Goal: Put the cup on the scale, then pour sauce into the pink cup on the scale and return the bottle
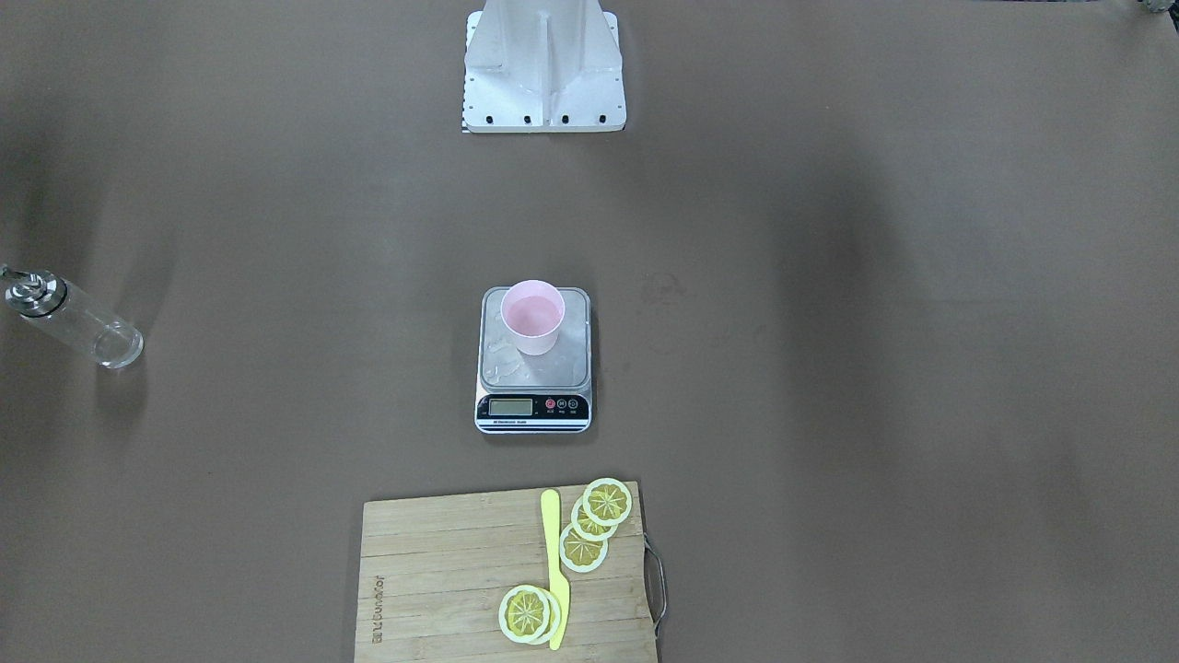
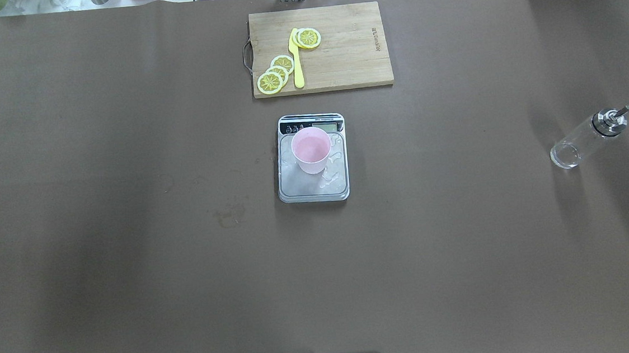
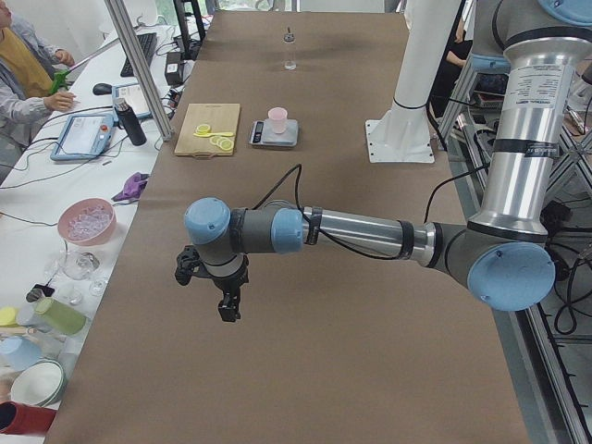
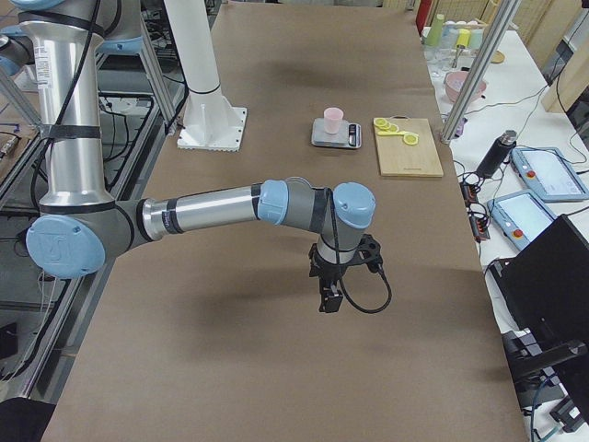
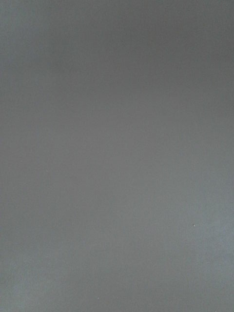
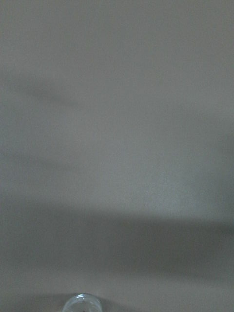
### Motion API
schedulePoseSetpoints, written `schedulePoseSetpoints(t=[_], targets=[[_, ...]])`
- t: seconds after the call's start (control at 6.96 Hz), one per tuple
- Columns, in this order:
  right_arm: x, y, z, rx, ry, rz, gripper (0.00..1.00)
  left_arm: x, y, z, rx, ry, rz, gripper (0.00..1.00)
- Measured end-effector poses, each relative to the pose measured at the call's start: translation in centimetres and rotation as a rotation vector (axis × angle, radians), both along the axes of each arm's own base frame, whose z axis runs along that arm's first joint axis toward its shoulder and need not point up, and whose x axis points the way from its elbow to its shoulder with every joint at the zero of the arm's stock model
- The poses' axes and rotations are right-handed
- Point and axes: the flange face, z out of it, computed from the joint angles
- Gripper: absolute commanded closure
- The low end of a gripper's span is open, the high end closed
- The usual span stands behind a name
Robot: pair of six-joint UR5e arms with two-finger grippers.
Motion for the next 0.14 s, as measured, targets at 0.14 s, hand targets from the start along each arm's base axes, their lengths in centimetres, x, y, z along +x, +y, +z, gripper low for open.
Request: schedulePoseSetpoints(t=[0.14], targets=[[-0.02, 0.09, 0.07, -0.001, -0.002, 0.0, 0.0, 0.0, -0.01, 0.0, 0.0, 0.0, 0.0, 0.02]])
